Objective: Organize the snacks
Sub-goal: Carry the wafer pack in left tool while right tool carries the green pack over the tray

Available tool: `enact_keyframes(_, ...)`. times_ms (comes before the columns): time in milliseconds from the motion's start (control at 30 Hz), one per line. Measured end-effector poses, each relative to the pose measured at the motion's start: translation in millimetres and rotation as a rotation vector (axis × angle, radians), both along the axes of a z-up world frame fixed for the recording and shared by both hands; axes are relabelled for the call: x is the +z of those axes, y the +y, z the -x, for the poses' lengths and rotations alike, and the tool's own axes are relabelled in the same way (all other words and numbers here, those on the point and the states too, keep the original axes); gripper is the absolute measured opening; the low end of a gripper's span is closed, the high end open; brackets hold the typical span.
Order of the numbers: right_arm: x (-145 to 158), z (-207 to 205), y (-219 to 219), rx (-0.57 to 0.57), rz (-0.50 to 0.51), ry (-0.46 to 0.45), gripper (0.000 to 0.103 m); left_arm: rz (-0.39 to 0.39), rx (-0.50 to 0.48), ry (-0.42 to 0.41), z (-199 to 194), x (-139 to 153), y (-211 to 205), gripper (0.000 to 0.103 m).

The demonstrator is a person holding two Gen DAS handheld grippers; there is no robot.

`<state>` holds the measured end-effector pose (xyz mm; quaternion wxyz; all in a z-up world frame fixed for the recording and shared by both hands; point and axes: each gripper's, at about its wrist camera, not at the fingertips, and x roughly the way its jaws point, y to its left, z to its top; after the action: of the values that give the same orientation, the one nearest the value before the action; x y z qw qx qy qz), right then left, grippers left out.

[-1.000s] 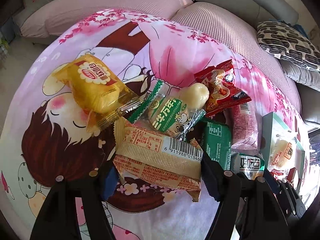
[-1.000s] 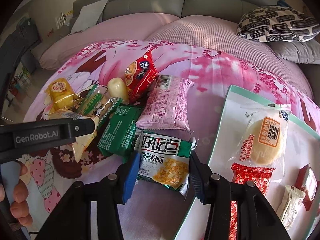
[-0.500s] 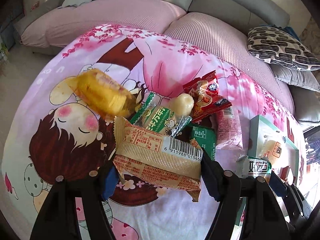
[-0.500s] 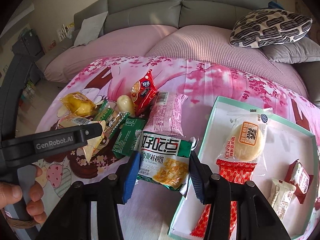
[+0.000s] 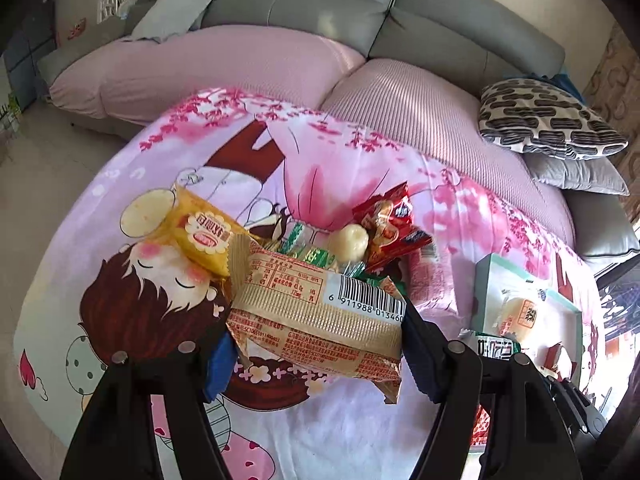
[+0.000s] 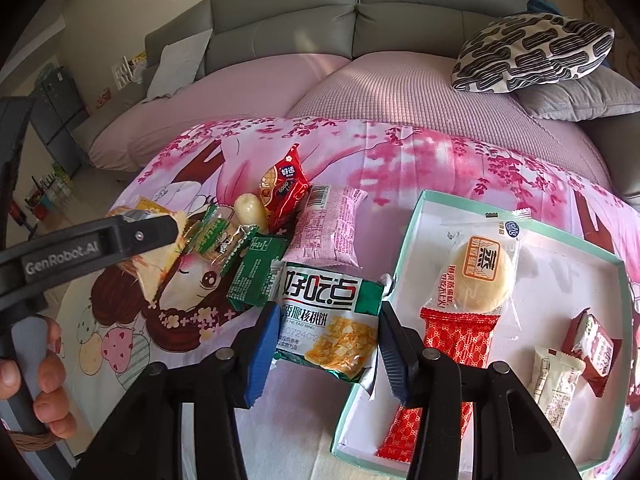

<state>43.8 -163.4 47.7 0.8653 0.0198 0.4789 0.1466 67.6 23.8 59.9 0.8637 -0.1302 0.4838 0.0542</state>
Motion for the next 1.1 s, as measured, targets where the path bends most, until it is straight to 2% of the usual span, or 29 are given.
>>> enact_keyframes(200, 2, 0, -7, -0.014, -0.006, 0.000, 0.051, -0.001, 0.013, -0.015, 2, 4, -2, 0.073)
enact_keyframes(333, 3, 0, -11, -0.027, -0.014, 0.004, 0.051, 0.029, 0.025, -0.019, 2, 3, -2, 0.073)
enact_keyframes(533, 6, -4, -33, -0.087, -0.030, 0.003, 0.051, 0.027, -0.006, -0.036, -1, 7, -20, 0.073)
enact_keyframes(733, 10, -9, -78, -0.211, -0.053, 0.002, 0.051, 0.007, -0.109, -0.052, -4, 11, -58, 0.073)
enact_keyframes(1100, 16, -4, -189, -0.516, -0.090, -0.010, 0.051, -0.020, -0.348, -0.078, -2, 14, -144, 0.073)
